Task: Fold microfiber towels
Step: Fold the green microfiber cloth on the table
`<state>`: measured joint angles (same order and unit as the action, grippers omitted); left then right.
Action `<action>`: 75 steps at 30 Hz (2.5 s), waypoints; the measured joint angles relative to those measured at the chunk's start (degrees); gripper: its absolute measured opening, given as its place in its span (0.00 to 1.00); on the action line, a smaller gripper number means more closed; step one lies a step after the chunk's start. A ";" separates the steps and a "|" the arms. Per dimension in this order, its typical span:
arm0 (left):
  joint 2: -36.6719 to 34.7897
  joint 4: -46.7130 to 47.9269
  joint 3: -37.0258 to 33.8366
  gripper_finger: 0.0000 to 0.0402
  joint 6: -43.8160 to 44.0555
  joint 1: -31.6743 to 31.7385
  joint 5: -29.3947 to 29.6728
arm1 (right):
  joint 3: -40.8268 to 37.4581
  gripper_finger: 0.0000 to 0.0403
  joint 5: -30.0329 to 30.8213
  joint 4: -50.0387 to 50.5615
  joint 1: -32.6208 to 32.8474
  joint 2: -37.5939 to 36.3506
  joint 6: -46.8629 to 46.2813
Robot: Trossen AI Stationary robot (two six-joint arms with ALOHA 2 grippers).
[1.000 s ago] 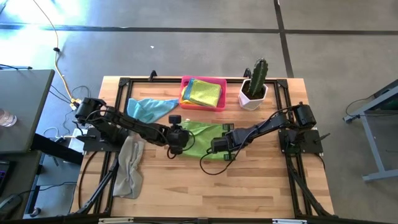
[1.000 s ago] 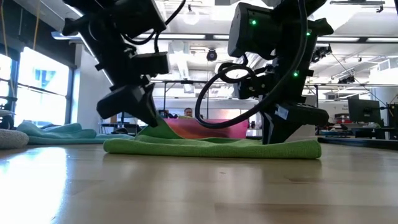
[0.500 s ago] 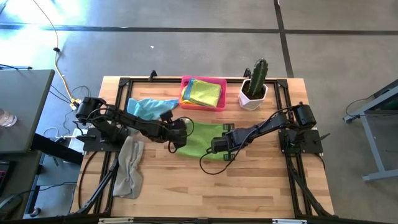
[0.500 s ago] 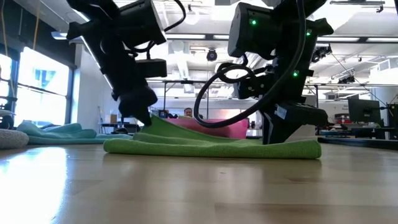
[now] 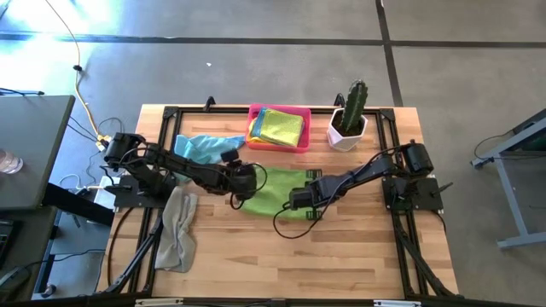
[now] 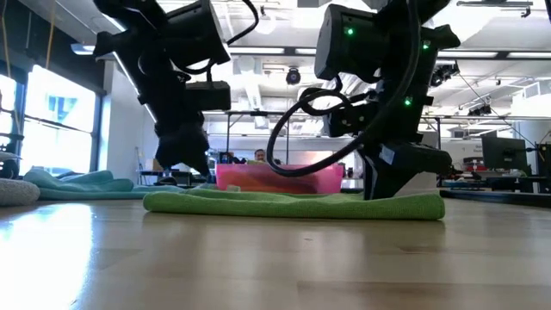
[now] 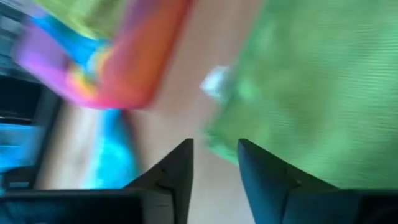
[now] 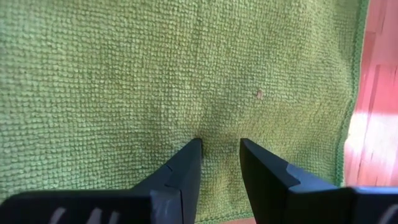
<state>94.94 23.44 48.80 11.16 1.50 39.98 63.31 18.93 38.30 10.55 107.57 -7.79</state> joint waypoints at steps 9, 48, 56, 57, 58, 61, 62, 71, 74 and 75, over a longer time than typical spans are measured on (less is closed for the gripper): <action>-0.43 5.47 0.02 0.35 -1.29 -2.25 -7.34 | 3.18 0.27 -0.96 3.14 0.87 -4.55 -1.35; 2.45 -4.46 6.69 0.34 6.14 -16.08 -33.72 | 3.28 0.27 -3.07 -4.33 4.28 -4.29 -7.47; 0.50 0.43 7.13 0.34 6.21 -16.31 -33.26 | 3.39 0.27 -2.31 -14.06 11.90 -3.74 -18.15; 0.50 0.80 7.14 0.34 6.21 -16.31 -33.28 | 3.39 0.27 -2.08 -13.79 12.61 -3.14 -19.85; 0.50 1.16 7.13 0.34 6.21 -16.33 -33.32 | 3.39 0.27 -1.96 -13.87 13.33 -2.37 -21.08; 0.50 0.97 7.13 0.34 6.21 -16.61 -33.30 | 3.37 0.27 -1.38 -13.55 14.91 -0.37 -22.88; 0.50 0.94 7.13 0.34 6.21 -16.61 -33.30 | 3.37 0.27 -1.29 -13.54 15.20 0.12 -23.23; -0.63 10.69 7.13 0.34 6.22 -17.61 -33.13 | 3.37 0.27 1.39 -13.02 13.98 3.29 -28.87; -1.42 13.42 7.17 0.34 6.65 -18.62 -31.83 | 3.56 0.27 -1.67 -12.08 13.08 4.40 -32.52; -1.36 14.13 7.20 0.34 6.67 -19.00 -31.36 | 3.63 0.27 -1.99 -11.64 12.94 4.57 -33.03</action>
<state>93.57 37.58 56.00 17.82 -17.51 8.62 66.93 16.94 26.65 23.49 112.15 -40.82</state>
